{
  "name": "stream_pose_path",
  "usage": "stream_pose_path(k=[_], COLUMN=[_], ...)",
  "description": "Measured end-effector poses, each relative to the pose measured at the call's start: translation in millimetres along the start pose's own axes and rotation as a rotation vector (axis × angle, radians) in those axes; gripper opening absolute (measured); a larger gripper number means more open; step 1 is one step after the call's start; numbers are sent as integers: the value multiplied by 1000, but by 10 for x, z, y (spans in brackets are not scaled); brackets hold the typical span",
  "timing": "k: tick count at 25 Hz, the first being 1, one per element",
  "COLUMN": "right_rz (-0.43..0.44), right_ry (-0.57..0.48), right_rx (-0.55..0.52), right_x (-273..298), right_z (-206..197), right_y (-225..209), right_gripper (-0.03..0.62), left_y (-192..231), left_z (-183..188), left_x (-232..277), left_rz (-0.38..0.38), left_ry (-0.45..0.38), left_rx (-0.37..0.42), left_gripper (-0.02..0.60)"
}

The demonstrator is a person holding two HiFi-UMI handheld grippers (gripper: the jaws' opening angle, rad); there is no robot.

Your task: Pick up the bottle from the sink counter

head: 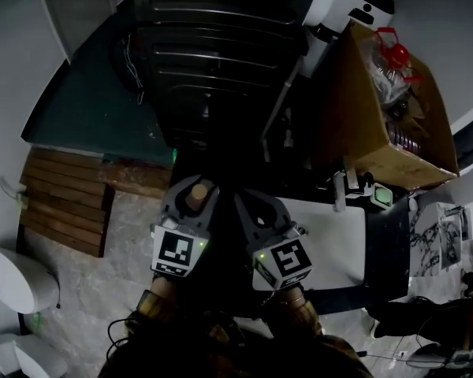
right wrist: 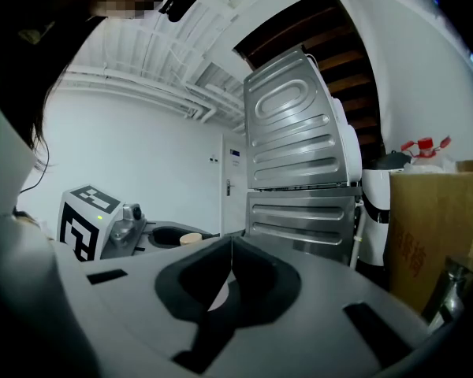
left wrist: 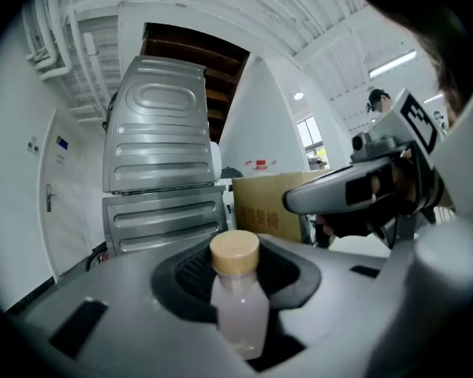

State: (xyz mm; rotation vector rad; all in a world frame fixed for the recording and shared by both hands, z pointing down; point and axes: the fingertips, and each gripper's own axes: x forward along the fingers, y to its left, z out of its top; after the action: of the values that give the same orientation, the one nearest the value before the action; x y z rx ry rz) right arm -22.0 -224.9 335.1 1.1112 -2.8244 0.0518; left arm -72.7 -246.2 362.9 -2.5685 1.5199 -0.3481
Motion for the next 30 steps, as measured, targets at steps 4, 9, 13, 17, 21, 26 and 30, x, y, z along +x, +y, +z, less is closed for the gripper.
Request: stream_pose_path(k=[4, 9, 13, 17, 21, 26, 30], right_rz=[14, 37, 51, 60, 66, 85, 101], right_ry=[-37, -66, -70, -71, -68, -64, -51], right_rx=[-3, -14, -37, -50, -66, -85, -93], right_x=[-81, -183, -272, -365, -432, -476, -474], right_z=[148, 285, 374, 410, 418, 422, 423], right_y=[58, 157, 222, 276, 321, 412, 493], right_gripper=[17, 17, 17, 17, 17, 17, 17], left_y=[-88, -179, -268, -392, -453, -447, -437], left_z=[223, 476, 619, 683, 711, 714, 707], left_x=[-156, -370, -515, -633, -739, -878, -948], left_rz=[-12, -9, -3, -9, -8, 10, 18], left_ry=[-31, -59, -74, -81, -80, -77, -72], left_rx=[10, -8, -15, -16, -12, -4, -5], left_gripper=[127, 127, 129, 128, 129, 128, 127])
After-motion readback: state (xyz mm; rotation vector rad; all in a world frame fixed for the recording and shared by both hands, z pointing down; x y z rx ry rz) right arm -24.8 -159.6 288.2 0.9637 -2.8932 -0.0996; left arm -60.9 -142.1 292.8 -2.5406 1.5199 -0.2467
